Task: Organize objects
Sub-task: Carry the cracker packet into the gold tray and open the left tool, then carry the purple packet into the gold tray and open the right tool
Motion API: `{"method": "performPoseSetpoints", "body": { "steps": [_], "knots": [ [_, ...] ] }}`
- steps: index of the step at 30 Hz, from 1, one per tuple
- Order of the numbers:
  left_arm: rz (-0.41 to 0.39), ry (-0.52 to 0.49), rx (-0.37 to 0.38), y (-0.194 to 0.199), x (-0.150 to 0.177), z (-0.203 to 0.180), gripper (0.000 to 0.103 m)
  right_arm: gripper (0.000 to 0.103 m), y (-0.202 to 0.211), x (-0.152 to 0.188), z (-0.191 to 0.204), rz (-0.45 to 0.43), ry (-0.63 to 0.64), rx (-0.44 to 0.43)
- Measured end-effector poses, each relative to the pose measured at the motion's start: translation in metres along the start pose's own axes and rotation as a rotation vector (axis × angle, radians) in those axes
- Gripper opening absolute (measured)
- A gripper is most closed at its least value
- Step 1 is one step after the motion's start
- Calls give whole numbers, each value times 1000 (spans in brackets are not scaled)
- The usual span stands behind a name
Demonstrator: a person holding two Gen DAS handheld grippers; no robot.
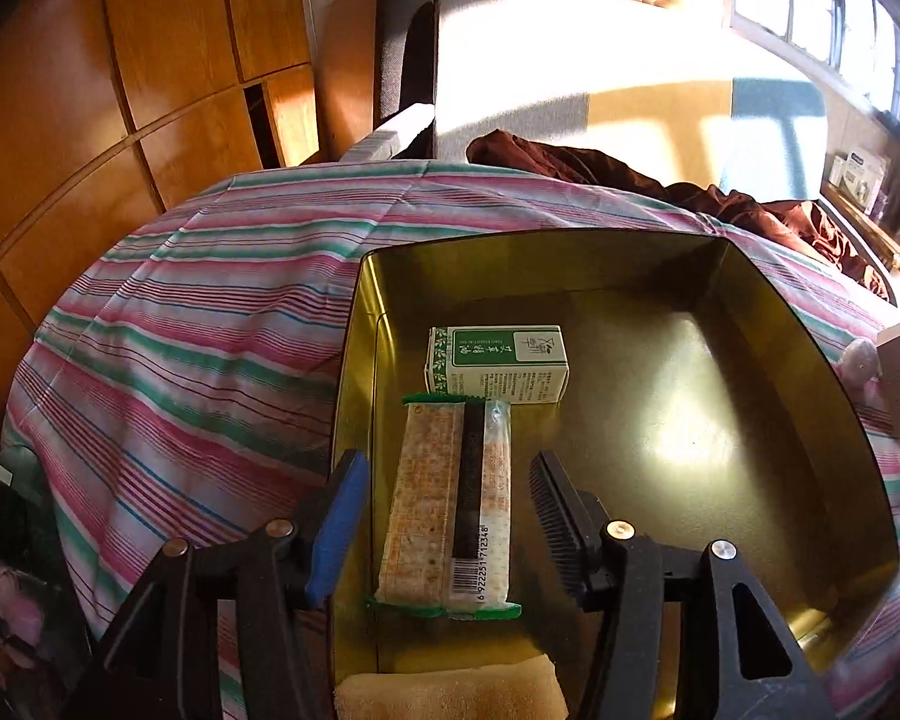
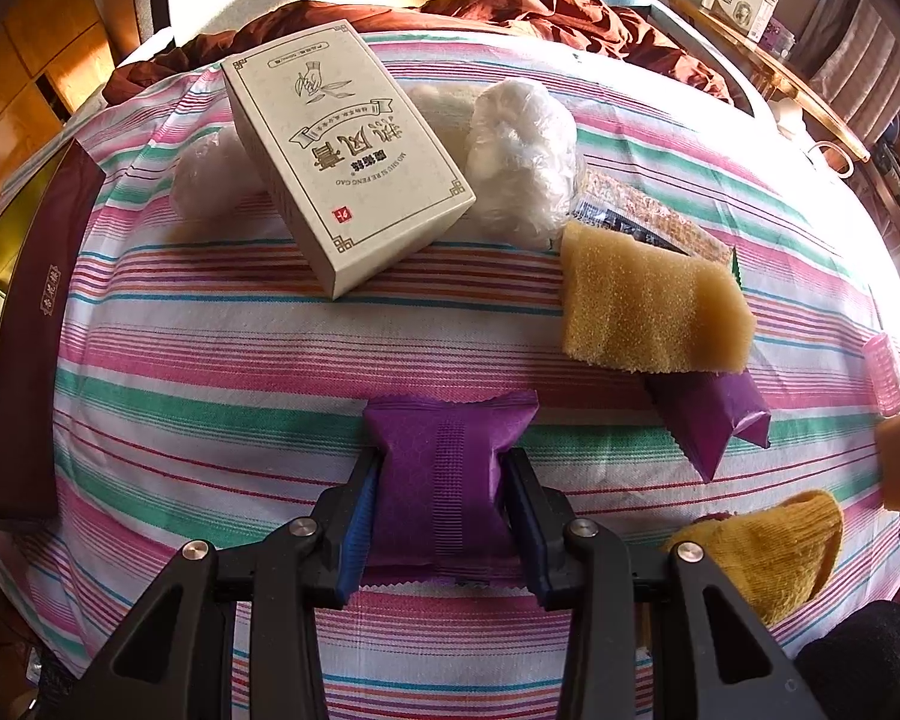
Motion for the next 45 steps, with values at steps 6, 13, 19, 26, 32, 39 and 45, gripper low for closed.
{"method": "performPoseSetpoints", "body": {
  "steps": [6, 13, 19, 26, 32, 39, 45],
  "knots": [
    [-98, 59, 92, 43, 7, -8, 63, 40, 2, -2, -4, -3, 5, 2],
    [-124, 36, 169, 69, 21, -30, 68, 40, 9, 0, 6, -24, 37, -28],
    [-114, 29, 183, 73, 32, -27, 77, 40, 44, 2, 44, -137, 96, -137],
    [-108, 76, 172, 75, 40, 0, 83, 40, 81, 1, 160, -235, 304, -319],
    [-116, 130, 161, 79, 43, 29, 93, 40, 71, 4, 269, -191, 466, -362],
    [-115, 182, 134, 79, 48, 54, 101, 42, 29, 22, 338, -66, 512, -417],
    [-107, 220, 108, 76, 48, 69, 103, 89, 32, 33, 343, -78, 535, -460]
  ]
}}
Point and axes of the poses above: each gripper's, at about its wrist camera, not at the fingertips, and y roughly against the way its jaws point, z to its left, x to its underside, the point moved 4 cm from there along -y, roughly the way its jaws point, and after that the axes turned 5 degrees about z, right-handed, at the moved point
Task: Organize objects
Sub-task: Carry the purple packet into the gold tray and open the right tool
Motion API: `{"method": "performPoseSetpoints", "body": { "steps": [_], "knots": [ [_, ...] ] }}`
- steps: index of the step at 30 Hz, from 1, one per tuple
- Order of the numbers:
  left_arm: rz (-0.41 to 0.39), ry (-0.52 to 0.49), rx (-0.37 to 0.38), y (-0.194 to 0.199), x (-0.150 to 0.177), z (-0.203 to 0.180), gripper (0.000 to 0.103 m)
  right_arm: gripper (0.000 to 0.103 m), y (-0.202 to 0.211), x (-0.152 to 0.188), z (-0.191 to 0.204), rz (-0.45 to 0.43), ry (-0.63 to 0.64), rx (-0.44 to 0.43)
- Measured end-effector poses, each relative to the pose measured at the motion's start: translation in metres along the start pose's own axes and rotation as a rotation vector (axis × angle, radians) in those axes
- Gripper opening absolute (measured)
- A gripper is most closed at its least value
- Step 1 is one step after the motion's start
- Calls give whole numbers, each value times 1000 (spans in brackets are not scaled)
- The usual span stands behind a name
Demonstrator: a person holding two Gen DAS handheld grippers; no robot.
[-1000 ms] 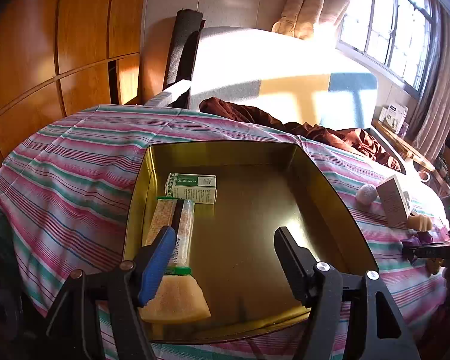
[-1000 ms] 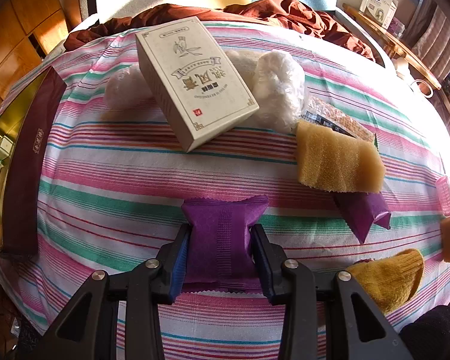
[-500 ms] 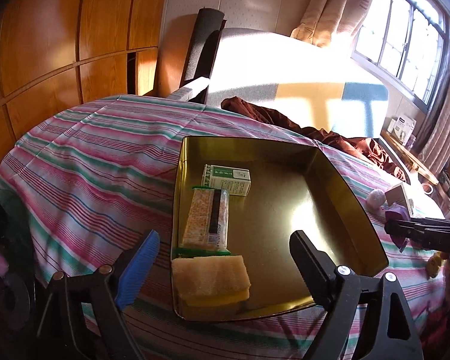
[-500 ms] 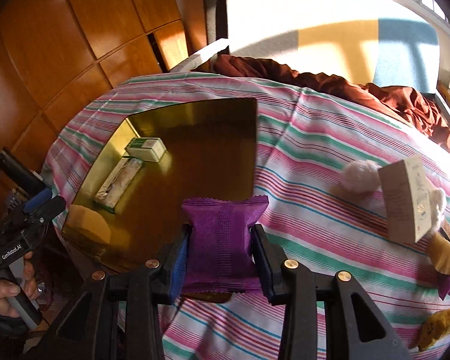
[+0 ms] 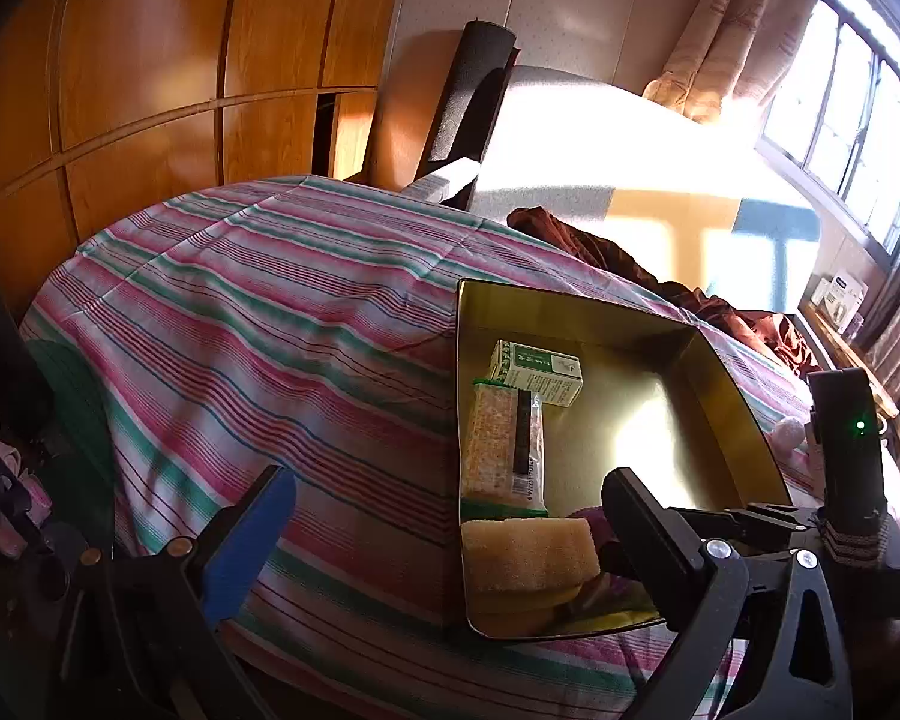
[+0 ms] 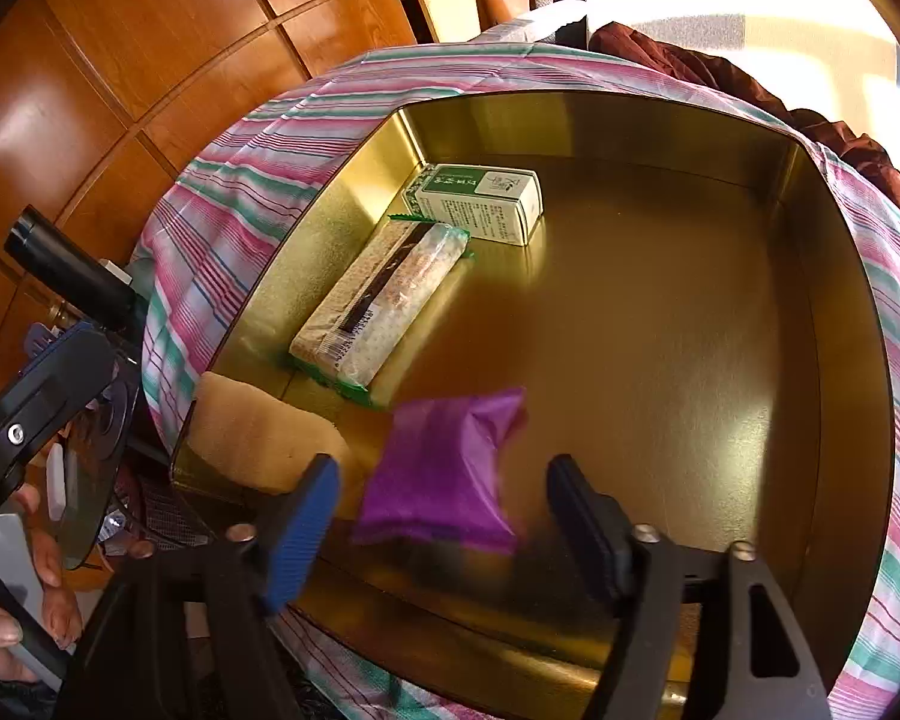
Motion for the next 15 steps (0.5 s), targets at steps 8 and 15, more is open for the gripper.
{"method": "performPoseSetpoints", "body": {
  "steps": [8, 15],
  "knots": [
    [-11, -37, -35, 3, 2, -8, 103, 92, 39, 9, -10, -103, 9, 118],
    [-31, -100, -26, 12, 5, -29, 103, 92, 77, 22, -42, -173, -44, 221]
  ]
}}
Point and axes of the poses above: each gripper's, at about its wrist camera, not at the fingertips, and y roughly against the way its jaws point, z to its left, x to its underside, the point moved 4 cm from there along -y, roughly the way its jaws point, and after that the axes turned 5 degrees about z, right-handed, at the moved point
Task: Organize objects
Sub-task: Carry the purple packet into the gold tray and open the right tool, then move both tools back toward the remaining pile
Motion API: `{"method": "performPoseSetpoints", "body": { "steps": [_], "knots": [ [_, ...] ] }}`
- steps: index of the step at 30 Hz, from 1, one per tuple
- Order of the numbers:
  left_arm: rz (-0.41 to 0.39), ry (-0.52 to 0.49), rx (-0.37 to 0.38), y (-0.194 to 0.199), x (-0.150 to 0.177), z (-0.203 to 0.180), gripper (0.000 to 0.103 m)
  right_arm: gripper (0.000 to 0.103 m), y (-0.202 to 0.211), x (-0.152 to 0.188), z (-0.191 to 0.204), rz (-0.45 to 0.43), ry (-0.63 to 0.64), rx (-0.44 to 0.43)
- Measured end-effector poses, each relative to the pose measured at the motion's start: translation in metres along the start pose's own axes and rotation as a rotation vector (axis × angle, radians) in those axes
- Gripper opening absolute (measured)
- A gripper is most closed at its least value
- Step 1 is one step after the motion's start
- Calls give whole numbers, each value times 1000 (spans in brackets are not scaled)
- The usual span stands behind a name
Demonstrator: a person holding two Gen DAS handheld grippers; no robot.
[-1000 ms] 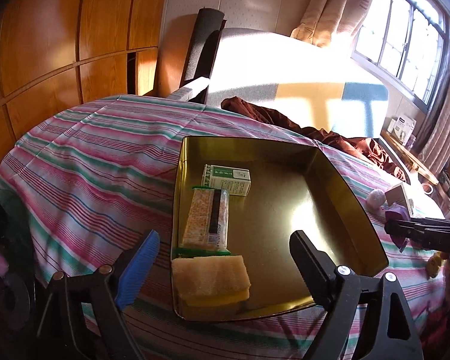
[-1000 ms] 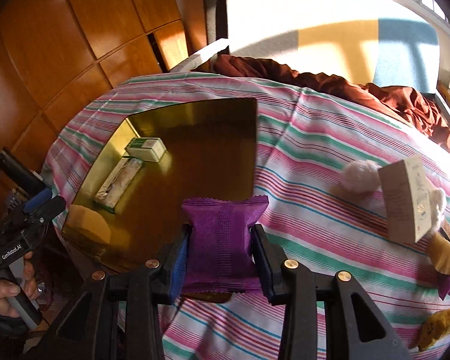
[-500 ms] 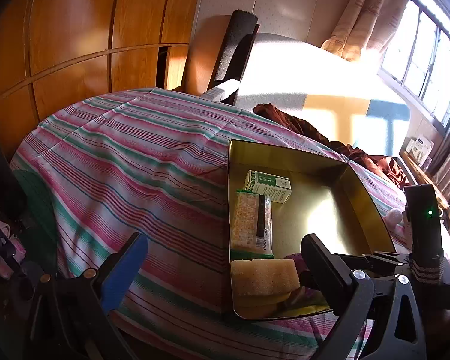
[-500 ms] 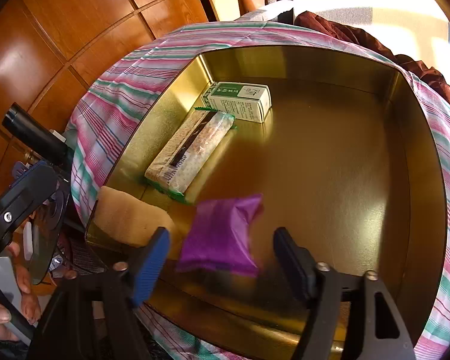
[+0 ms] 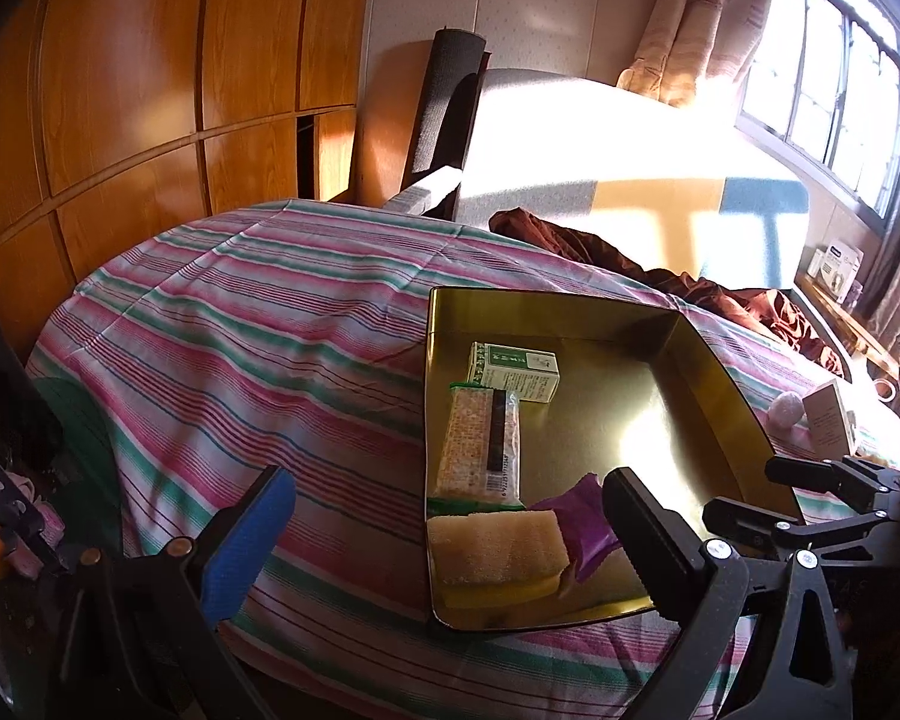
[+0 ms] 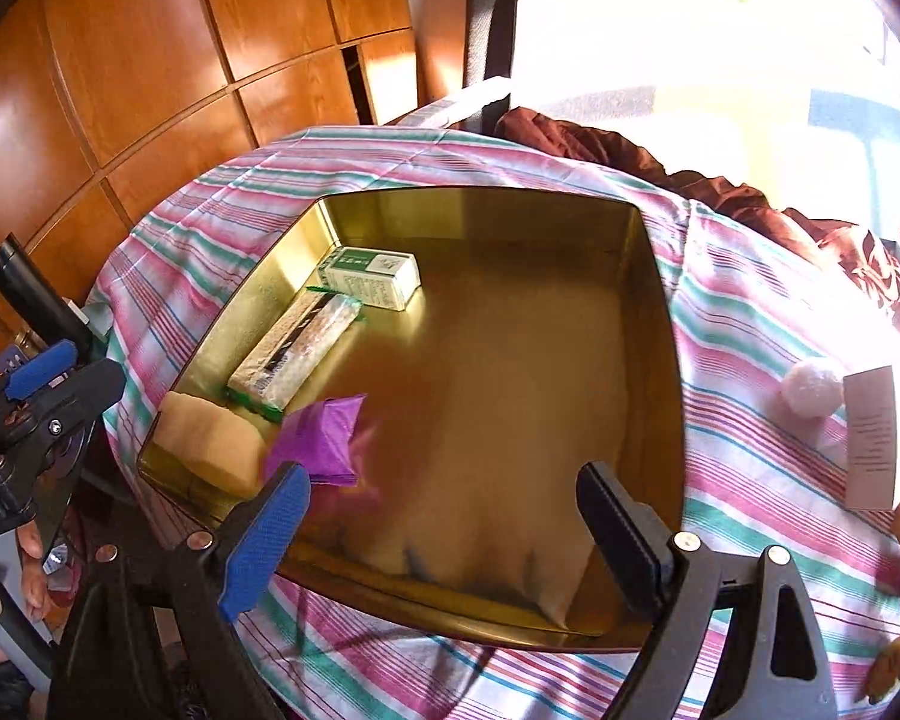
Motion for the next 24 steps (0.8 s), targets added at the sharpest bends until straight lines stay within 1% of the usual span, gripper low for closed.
{"method": "performPoseSetpoints", "body": {
  "steps": [5, 11, 15, 19, 24],
  "knots": [
    [-4, -46, 15, 3, 0, -18, 103, 92, 21, 12, -49, -14, -61, 92],
    [2, -118, 60, 4, 1, -49, 103, 92, 46, 34, -131, -8, -200, 218],
    [1, -172, 94, 4, 0, -74, 103, 92, 68, 51, -191, -17, -331, 289],
    [9, -222, 133, 2, 1, -101, 103, 92, 94, 73, -249, -46, -483, 357],
    [31, -289, 186, -1, 8, -136, 103, 92, 115, 106, -311, -85, -700, 389]
  ]
}}
Point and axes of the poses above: each gripper's, at about its wrist camera, not at the fingertips, and y roughly against the way its jaws point, z to its left, x to its underside, the point moved 4 cm from there along -y, roughly the way its jaws point, and after that the axes turned 5 degrees about z, right-handed, at the moved point
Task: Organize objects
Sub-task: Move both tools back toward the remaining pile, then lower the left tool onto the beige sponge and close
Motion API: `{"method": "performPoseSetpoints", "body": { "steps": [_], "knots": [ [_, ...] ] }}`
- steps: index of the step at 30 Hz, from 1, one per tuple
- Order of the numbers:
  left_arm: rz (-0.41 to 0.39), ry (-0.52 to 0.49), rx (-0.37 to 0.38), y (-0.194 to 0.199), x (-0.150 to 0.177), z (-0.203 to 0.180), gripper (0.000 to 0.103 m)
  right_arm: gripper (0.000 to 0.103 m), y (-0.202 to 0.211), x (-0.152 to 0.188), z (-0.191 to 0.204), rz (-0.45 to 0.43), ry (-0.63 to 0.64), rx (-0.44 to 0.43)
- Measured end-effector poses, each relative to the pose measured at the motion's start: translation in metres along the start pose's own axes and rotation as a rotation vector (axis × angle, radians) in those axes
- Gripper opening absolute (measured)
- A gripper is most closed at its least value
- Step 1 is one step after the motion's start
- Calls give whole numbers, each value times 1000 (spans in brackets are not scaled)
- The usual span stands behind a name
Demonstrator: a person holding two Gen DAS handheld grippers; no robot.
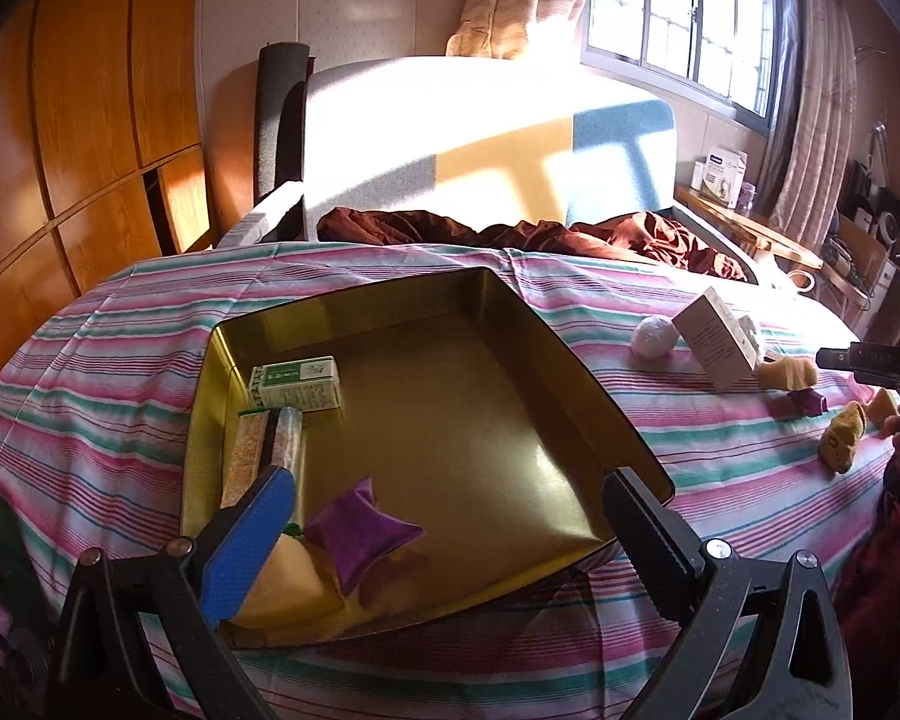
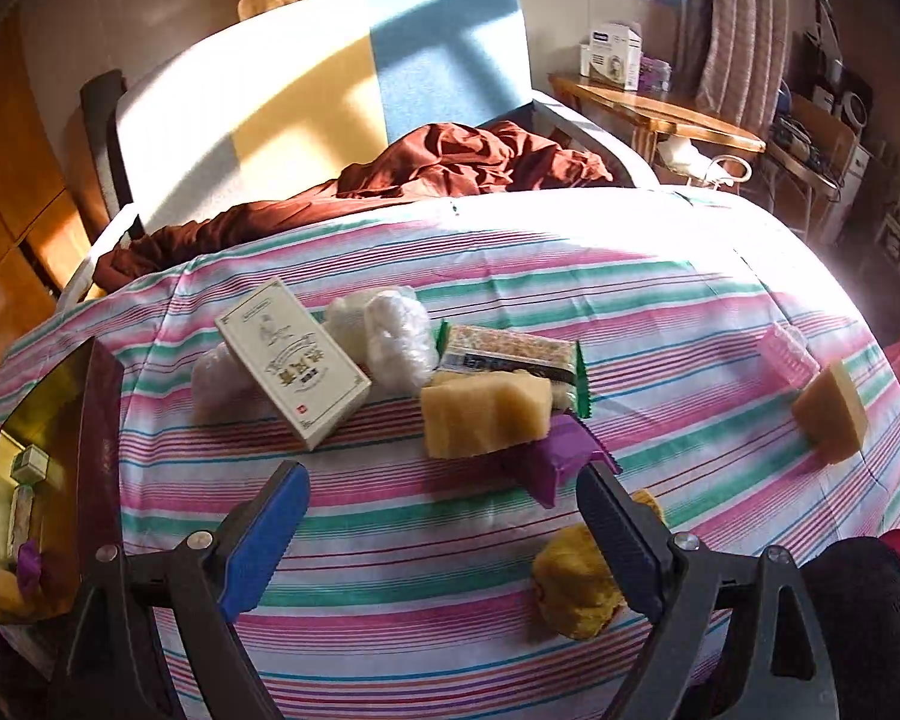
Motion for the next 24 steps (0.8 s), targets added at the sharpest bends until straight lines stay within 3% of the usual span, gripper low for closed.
{"method": "performPoseSetpoints", "body": {
  "steps": [7, 15, 20, 24],
  "knots": [
    [75, -89, 143, -20, 1, -57, 103, 92, -7, 2, -71, -22, -371, -147],
    [140, -136, 312, -42, -10, -133, 103, 92, 6, 2, -85, -98, -460, -242],
    [210, -151, 383, -67, -12, -171, 102, 92, -1, 5, -98, -85, -548, -318],
    [289, -129, 449, -88, -14, -196, 102, 92, -1, 5, -99, -90, -552, -332]
  ]
}}
Point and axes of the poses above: each gripper's, at about its wrist camera, not at the fingertips, and y roughly against the way its jaws point, z to its left, x to its underside, the point moved 4 cm from there along -y, roughly the way its jaws point, and after that the axes turned 5 degrees about z, right-handed, at the moved point
